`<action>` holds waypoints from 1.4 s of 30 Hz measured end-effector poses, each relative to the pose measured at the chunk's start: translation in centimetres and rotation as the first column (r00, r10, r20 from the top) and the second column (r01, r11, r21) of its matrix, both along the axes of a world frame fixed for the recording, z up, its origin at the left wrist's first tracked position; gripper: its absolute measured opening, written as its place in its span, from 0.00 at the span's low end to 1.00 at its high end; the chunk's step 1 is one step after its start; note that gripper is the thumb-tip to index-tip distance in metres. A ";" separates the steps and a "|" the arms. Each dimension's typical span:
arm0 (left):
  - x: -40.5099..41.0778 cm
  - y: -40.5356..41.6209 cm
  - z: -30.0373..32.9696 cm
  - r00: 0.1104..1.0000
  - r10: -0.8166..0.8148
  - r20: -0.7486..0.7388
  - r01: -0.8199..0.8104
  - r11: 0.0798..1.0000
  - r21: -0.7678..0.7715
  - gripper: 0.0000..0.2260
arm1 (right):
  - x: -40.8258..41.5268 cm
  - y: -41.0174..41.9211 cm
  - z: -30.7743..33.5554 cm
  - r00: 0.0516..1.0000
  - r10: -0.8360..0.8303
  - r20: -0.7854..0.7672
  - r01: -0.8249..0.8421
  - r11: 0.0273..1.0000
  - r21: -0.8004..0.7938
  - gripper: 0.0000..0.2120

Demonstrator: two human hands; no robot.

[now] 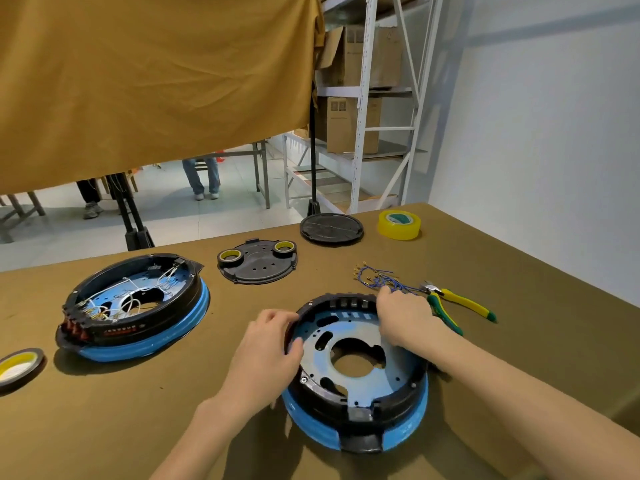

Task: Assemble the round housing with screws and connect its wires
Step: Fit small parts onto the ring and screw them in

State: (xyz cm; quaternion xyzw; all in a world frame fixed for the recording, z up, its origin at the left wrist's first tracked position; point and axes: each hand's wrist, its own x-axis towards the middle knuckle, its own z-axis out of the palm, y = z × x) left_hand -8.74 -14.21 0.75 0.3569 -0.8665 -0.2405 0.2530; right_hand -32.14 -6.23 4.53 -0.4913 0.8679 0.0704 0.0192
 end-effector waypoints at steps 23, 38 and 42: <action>-3.9 1.8 -0.4 0.786 -0.097 0.610 0.296 0.926 -0.234 0.24 | 2.1 -2.1 -0.9 0.919 0.342 0.196 -0.273 0.910 -0.311 0.07; -4.6 2.1 0.7 0.764 -0.276 0.583 0.309 0.950 0.045 0.23 | 3.5 -1.5 -0.9 0.978 0.205 -0.037 -0.207 0.974 -0.096 0.10; -3.1 3.6 0.1 0.819 -0.194 0.540 0.204 0.978 0.043 0.21 | 3.1 -0.9 1.3 0.990 0.131 0.043 -0.137 0.976 0.170 0.10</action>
